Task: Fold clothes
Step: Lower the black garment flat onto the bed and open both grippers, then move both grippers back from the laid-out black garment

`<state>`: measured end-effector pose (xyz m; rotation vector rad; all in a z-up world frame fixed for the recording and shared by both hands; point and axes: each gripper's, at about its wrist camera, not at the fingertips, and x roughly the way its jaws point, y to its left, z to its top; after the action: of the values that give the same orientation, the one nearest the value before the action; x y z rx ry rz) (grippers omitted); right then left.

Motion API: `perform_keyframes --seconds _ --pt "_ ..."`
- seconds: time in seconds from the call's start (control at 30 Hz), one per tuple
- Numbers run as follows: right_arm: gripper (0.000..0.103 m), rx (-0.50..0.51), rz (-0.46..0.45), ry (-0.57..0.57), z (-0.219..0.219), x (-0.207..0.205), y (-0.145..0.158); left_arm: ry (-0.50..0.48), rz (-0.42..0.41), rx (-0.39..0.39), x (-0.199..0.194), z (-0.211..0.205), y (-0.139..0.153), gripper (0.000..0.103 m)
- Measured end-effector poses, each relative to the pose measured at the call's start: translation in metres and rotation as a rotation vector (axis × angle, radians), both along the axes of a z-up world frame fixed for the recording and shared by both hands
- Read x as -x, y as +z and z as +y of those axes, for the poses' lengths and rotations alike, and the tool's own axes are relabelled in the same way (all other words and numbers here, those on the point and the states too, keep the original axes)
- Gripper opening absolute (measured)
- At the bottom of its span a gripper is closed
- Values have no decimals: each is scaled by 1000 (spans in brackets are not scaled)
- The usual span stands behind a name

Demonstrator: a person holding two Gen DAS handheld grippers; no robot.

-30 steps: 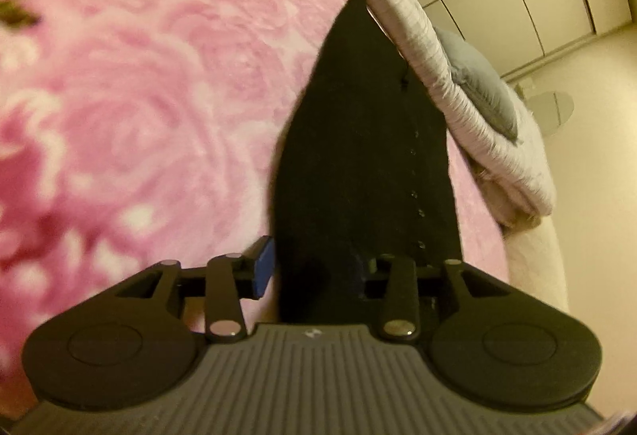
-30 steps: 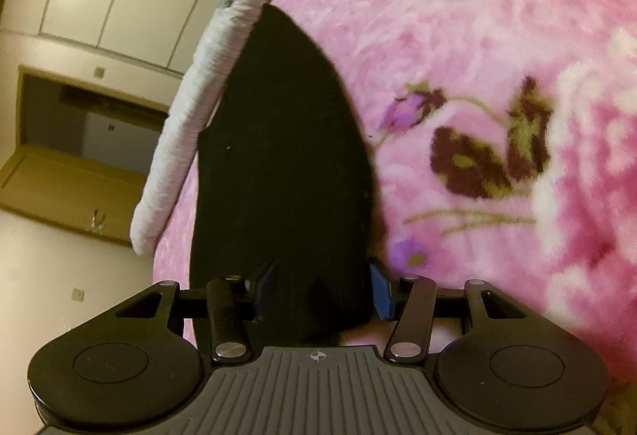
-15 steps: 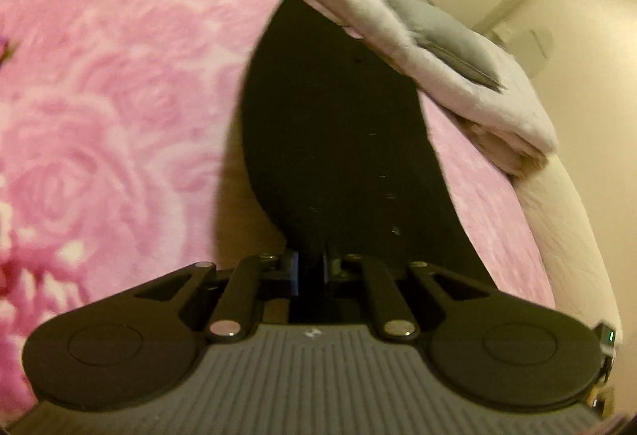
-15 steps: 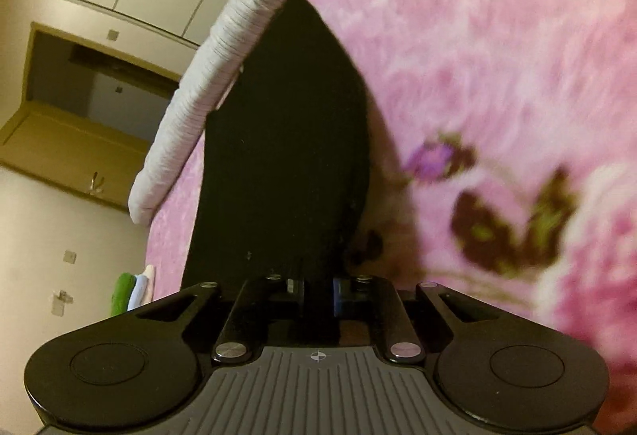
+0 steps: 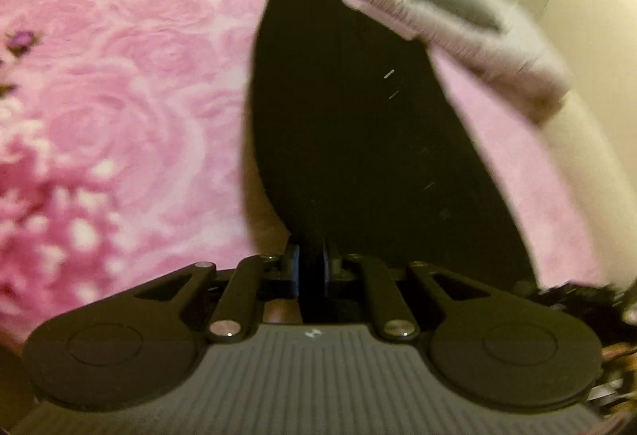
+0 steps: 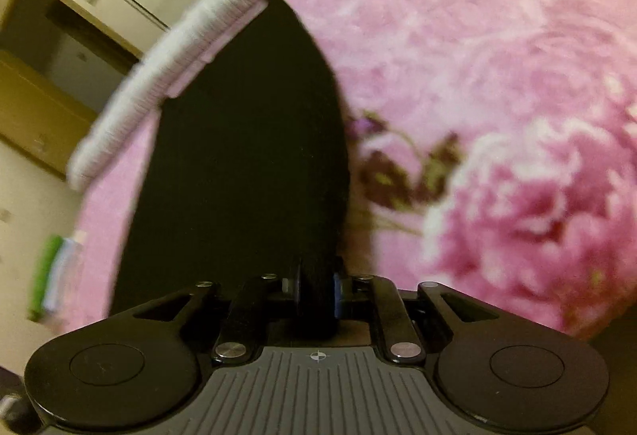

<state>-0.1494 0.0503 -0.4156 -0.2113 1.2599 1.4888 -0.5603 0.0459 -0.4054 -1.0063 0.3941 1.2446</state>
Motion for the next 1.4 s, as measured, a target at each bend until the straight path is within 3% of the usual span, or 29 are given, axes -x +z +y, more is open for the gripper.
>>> perform_keyframes --seconds 0.17,0.3,0.47,0.53,0.6,0.73,0.83,0.97,1.03,1.4 --pt "17 -102 -185 -26 -28 18 39 36 187 -58 -4 -21 33 8" --pt "20 -193 -348 52 -22 55 56 5 217 -79 -23 -6 39 10" --pt "22 -160 -568 256 -17 104 15 -57 321 11 -64 4 7 11" --pt "22 -201 -614 264 -34 108 6 -57 375 -16 -72 -10 7 11" --pt "22 -192 -602 254 -47 107 9 -66 425 -26 -78 -22 9 12" --pt "22 -142 -534 229 -66 99 28 -36 411 27 -77 -42 25 12" --pt "27 -163 -488 178 -83 97 49 -28 419 4 -80 -54 37 13" --pt "37 -150 -460 149 -91 96 67 -17 431 -26 -86 -70 54 24" --pt "40 -139 -464 155 -87 97 75 -12 437 -41 -88 -78 62 25" --pt "45 -184 -439 202 -112 116 96 -27 457 -105 -108 -117 88 31"
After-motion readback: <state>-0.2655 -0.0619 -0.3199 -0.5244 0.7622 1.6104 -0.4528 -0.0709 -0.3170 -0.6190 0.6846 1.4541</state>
